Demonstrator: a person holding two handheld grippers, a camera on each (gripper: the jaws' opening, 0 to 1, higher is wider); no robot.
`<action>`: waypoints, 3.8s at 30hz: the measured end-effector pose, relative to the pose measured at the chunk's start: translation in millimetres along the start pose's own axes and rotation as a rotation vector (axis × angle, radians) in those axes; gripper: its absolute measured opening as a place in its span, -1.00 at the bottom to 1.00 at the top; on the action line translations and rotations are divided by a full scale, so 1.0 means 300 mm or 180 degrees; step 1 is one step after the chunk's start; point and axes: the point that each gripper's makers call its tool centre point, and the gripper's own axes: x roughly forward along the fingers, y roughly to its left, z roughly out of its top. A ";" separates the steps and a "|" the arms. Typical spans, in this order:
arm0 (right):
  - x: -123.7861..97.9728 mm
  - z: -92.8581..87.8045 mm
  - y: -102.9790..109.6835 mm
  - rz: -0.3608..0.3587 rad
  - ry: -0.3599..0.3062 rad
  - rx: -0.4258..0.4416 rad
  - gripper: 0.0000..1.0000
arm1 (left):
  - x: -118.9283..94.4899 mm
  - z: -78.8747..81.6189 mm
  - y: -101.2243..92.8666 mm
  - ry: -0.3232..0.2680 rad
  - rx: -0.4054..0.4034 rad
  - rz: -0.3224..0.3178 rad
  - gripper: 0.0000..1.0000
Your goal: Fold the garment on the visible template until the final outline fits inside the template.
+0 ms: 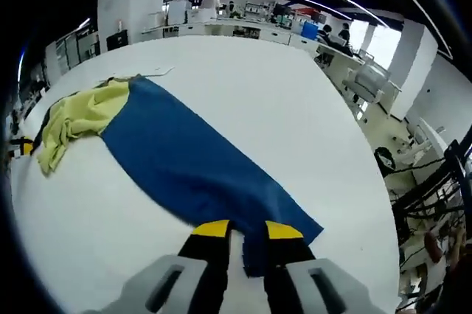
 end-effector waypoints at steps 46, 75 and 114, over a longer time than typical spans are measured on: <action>0.049 0.169 0.871 0.1800 -0.0464 -0.0923 -0.32 | 0.079 0.185 -0.428 -0.0530 -0.0298 -0.0836 -0.39; 0.168 0.198 1.057 0.2055 -0.0543 -0.1445 -1.00 | 0.199 0.141 -0.538 -0.0193 -0.0184 -0.1114 -0.89; -0.080 0.127 0.803 0.1875 -0.0461 -0.1117 -1.00 | -0.112 0.121 -0.464 -0.0279 0.0127 -0.0888 -1.00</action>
